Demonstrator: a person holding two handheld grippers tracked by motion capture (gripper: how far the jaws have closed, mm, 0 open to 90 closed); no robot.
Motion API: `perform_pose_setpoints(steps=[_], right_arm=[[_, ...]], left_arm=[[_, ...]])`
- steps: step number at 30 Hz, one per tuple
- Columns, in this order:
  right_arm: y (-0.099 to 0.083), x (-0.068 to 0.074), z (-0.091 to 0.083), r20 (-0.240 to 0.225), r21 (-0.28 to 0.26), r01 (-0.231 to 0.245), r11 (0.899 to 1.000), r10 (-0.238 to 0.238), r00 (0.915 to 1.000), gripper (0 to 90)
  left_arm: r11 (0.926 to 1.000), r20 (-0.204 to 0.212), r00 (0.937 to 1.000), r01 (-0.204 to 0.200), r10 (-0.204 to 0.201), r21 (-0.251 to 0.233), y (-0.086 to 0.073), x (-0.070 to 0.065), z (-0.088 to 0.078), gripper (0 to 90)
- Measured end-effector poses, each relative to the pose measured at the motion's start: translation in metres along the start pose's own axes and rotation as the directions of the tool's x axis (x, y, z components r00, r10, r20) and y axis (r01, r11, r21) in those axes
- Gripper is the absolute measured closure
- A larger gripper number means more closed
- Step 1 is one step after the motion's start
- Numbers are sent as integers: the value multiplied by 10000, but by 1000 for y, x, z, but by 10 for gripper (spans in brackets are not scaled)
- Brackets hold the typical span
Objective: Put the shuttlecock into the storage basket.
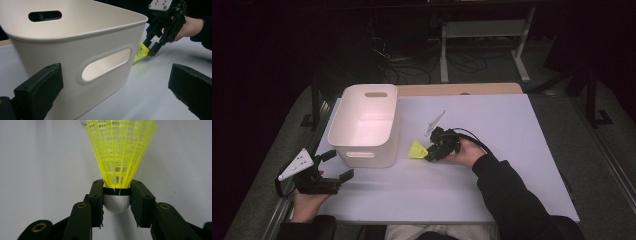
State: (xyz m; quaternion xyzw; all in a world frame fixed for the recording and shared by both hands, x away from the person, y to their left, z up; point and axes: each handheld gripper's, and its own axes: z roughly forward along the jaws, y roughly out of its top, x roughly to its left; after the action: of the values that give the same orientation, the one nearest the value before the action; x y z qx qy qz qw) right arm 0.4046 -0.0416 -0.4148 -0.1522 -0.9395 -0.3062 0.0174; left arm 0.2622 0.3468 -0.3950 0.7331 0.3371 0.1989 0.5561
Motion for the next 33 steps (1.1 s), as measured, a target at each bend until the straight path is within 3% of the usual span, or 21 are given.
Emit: perform_pose_setpoints(steps=[33], right_arm=[[11,2,-50,553,-143,47,9999,-39,9985,634]], left_arm=[[10000,-22,10000,9,-9,13,0,0,0,0]])
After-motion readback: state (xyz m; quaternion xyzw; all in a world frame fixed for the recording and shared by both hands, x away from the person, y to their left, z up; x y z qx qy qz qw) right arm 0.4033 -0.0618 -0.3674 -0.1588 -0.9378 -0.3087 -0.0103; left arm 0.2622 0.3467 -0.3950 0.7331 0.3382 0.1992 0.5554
